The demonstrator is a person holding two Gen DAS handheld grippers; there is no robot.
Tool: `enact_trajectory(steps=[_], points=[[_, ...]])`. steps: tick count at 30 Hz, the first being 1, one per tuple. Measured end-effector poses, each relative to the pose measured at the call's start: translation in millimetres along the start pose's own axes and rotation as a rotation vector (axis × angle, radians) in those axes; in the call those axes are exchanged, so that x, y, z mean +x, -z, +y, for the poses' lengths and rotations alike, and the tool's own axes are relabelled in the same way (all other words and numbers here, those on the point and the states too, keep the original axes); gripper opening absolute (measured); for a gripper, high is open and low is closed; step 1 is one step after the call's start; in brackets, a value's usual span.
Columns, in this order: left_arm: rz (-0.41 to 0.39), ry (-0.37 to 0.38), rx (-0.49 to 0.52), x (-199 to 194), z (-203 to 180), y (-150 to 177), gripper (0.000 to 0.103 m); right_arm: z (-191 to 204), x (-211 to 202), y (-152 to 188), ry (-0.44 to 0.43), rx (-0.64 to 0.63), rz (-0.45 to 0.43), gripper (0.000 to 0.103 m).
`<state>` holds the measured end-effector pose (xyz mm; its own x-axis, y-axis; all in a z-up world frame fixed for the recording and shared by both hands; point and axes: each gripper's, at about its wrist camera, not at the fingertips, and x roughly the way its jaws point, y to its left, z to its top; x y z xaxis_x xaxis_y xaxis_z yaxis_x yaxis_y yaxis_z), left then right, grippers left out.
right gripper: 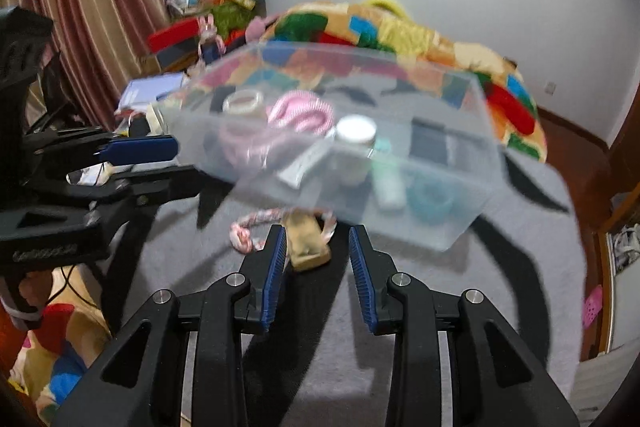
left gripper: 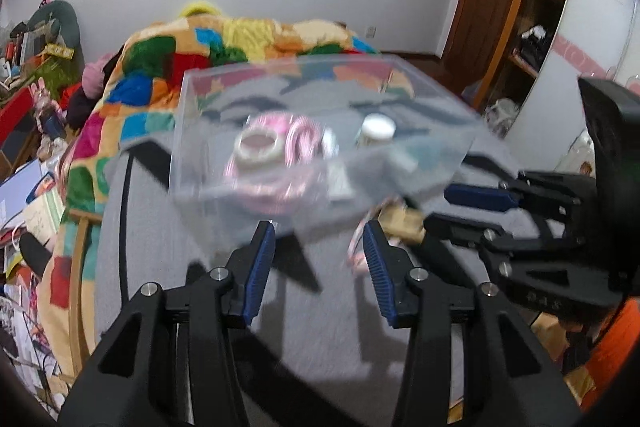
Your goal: Organize objects
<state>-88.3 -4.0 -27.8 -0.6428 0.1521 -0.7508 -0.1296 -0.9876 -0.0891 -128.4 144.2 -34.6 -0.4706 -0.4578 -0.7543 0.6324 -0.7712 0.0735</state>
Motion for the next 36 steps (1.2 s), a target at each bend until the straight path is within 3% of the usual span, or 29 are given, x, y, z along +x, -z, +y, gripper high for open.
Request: enact_trajectory(steps=[5,7,18,20,23,29,36], points=[[0.048,0.005,0.003,11.1,2.9,18.0,0.045,2.2,23.4,3.3,-0.016,0.008,0.059,0.030],[0.056,0.011,0.015,13.7,-2.7,22.9,0.045,1.6,27.9,4.0,-0.016,0.015,0.069,0.025],[0.070,0.077,0.042,35.6,-31.6,17.9,0.045,-8.0,-11.6,18.5,-0.032,0.057,-0.013,0.024],[0.075,0.086,0.038,42.7,-35.0,17.6,0.038,-11.7,-16.7,19.8,-0.034,0.076,-0.023,0.024],[0.056,0.066,0.048,41.6,-36.7,19.3,0.022,-19.8,-27.3,22.9,-0.039,0.109,-0.044,0.024],[0.019,0.070,0.025,20.4,-29.2,20.6,0.021,-26.4,-40.7,20.7,-0.071,0.138,-0.083,0.024],[-0.086,0.068,0.017,-21.1,-22.4,6.9,0.021,-25.8,-56.9,7.7,-0.076,0.136,-0.142,0.024]])
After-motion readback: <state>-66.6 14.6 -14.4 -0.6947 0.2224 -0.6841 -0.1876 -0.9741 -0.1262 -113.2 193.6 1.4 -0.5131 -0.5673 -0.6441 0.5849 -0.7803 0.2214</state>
